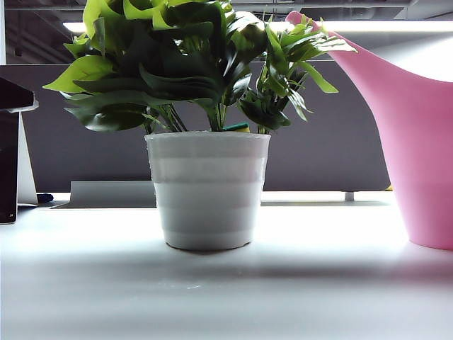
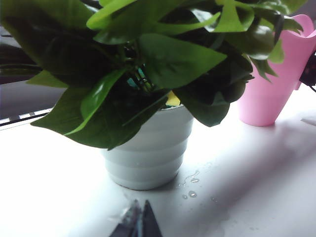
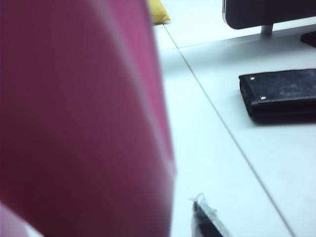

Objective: Pick up the watering can from the table, water the potted plant, and put the can back.

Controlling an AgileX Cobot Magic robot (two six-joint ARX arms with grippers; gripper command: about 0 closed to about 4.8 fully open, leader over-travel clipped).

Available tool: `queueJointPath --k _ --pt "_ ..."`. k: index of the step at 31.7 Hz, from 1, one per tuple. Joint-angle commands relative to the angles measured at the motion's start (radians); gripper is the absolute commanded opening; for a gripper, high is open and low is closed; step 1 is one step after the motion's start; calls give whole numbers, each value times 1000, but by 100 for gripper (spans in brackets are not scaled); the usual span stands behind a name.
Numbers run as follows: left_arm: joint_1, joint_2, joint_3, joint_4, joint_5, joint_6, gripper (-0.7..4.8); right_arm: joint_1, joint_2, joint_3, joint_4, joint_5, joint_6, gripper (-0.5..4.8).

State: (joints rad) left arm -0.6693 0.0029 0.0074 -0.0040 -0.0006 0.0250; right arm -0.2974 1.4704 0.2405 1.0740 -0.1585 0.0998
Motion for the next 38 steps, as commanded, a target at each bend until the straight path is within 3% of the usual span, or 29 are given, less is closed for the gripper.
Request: queueJointPath --k 1,10,17,27,38 --pt "-2 1 1 9 1 -3 -5 1 14 19 52 -5 5 269" --pt "-2 1 1 9 1 -3 -5 -3 14 21 53 3 -4 181" --pt "-2 1 1 9 2 -3 -5 -21 14 20 58 -9 -4 -7" --pt "-2 1 1 9 2 -3 -5 -22 -40 19 84 -80 57 -6" --pt "4 1 1 9 1 -3 -5 -24 -359 20 -114 5 3 -6"
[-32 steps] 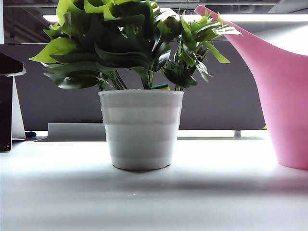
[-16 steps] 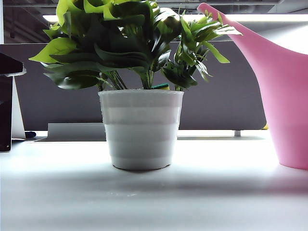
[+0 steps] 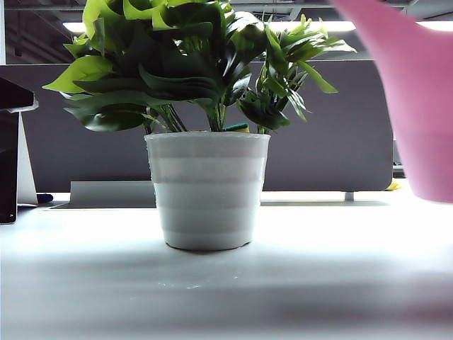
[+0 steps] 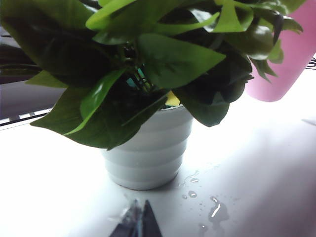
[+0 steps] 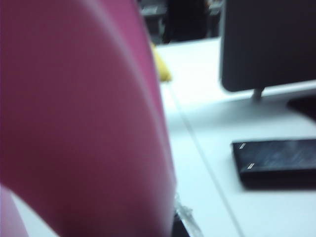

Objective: Pick up the watering can from the table, water the potted plant, and put the can back.

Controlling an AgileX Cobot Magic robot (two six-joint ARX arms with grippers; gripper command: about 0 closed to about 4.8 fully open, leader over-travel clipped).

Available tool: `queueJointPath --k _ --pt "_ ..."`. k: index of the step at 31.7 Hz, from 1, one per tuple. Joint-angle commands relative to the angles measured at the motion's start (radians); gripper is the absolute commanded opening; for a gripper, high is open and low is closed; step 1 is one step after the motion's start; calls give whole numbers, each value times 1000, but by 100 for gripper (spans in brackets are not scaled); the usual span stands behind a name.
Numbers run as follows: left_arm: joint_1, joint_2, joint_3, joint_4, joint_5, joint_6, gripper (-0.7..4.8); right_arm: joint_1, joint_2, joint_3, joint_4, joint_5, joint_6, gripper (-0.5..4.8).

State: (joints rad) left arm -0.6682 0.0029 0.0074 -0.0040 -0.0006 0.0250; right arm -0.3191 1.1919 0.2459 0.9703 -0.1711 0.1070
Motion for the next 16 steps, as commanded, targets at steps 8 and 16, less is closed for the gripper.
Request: queueJointPath --k 8,16 --pt "4 1 1 9 2 -3 -5 -2 -303 16 -193 38 -86 -6" --pt "81 1 1 9 4 -3 -5 -1 -458 80 -403 69 -215 -6"
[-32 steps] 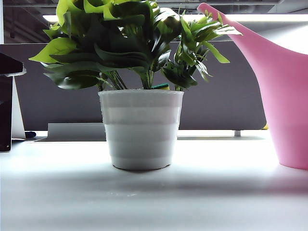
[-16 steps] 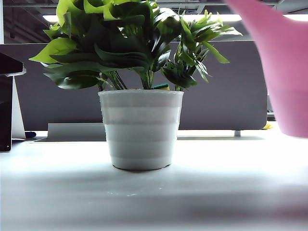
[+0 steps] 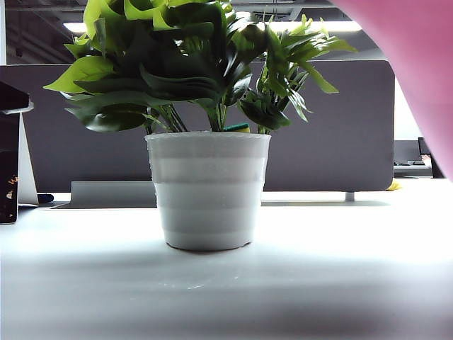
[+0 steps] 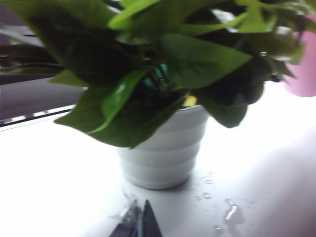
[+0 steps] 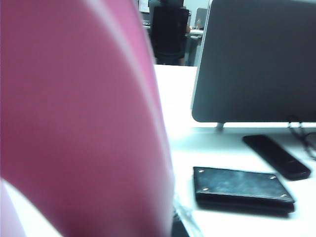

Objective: Pick up the watering can from the table, water the potted plant, and put the can back.

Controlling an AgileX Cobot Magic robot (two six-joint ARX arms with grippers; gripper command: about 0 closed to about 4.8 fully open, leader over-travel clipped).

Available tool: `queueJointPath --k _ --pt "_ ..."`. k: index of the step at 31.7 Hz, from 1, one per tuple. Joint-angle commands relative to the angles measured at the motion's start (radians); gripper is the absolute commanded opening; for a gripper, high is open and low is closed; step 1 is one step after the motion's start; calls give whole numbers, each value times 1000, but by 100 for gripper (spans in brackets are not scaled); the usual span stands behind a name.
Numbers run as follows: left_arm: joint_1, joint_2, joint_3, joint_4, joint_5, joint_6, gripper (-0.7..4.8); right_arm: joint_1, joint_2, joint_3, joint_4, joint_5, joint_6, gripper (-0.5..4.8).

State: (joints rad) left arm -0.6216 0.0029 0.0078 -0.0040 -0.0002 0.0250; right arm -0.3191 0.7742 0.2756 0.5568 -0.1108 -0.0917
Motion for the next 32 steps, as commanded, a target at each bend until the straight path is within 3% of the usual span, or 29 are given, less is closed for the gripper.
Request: queueJointPath --k 1,15,32 --pt "53 1 1 9 4 -3 -5 -1 -48 67 -11 8 -29 -6" --pt "172 1 1 8 3 -3 -5 -2 -50 249 -172 8 -230 -6" --pt "181 1 1 8 3 -3 -5 -2 -51 301 -186 8 -360 -6"
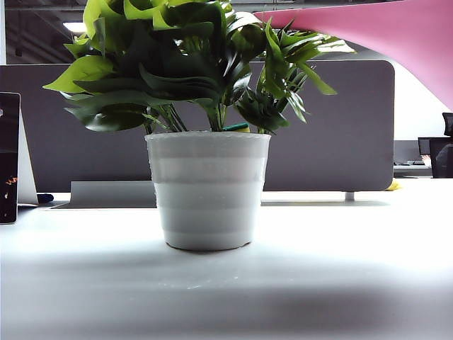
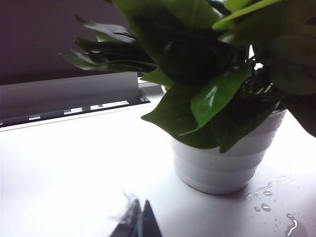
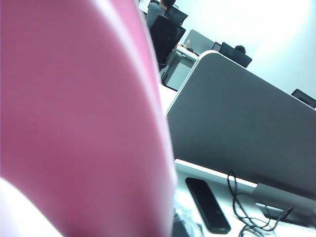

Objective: Pick up the watering can from the table, water the potted plant, and put the can back.

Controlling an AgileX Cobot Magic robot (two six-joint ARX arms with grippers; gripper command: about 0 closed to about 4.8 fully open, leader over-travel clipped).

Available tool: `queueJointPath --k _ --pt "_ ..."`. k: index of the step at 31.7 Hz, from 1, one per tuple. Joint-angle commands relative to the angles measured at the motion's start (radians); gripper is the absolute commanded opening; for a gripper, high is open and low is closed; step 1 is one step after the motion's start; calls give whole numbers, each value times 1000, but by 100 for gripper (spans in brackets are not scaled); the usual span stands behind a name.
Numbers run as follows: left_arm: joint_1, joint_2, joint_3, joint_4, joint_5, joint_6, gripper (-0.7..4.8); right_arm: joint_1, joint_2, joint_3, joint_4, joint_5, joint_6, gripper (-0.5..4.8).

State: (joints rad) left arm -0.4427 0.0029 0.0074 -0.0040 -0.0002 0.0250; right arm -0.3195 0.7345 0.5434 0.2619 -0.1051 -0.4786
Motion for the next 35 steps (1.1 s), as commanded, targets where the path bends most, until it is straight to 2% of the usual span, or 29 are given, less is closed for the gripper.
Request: queueJointPath --k 1,23,35 --pt "2 1 1 8 4 -3 -5 -1 -11 39 108 3 24 -6" --pt "2 1 1 5 4 -3 -5 -1 -13 87 110 28 -99 -6" --pt "2 1 1 5 3 -3 -5 -1 -13 104 161 27 -103 -6"
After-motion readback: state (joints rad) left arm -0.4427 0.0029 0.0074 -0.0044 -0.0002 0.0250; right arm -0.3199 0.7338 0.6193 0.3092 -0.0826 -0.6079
